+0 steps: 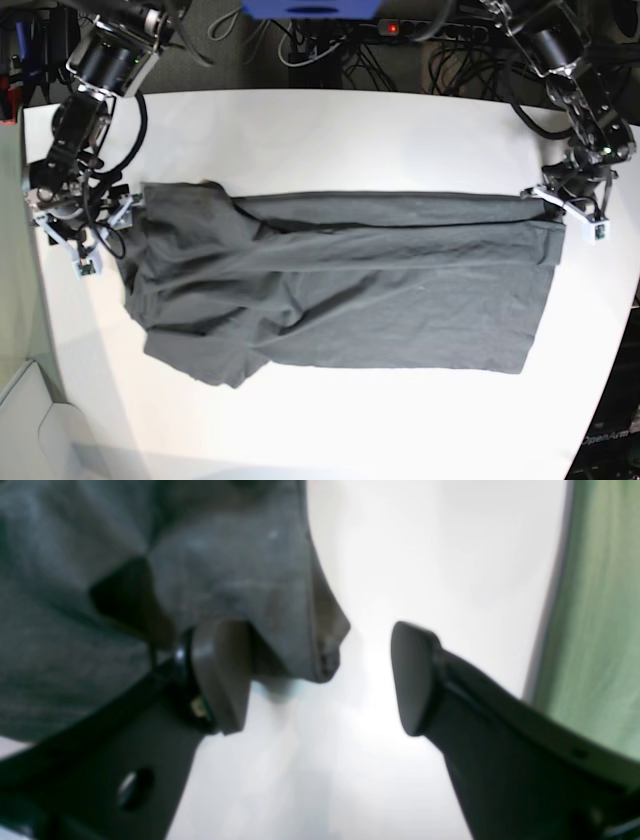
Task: Layout the t-shirt on the table in an organized manner, then fold the t-shirt properly
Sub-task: 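Grasp the corners of the folded edge with both grippers, then lift the folded shirt with both grippers and pull it toward the arms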
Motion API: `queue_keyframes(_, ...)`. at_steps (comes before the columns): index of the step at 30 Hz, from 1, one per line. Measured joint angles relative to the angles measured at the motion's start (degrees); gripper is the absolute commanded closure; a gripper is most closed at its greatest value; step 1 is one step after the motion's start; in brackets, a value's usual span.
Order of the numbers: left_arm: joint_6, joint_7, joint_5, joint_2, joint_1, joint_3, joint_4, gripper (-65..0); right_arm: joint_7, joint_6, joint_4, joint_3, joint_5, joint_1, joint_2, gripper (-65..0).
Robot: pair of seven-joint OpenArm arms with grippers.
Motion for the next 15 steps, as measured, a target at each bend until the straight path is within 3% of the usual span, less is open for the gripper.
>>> queue_keyframes(10,0.0,0.0,0.0,0.0,0.0,0.0,0.0,-0.6,2.1,0.0,-0.1,0.0,2.4,-0.6,-0.1,-3.7)
queue_keyframes(15,0.0,0.3,0.0,0.0,0.0,0.0,0.1,-0.6,1.9,0.0,0.1,-0.2,2.3,-1.8,-0.1,-1.2)
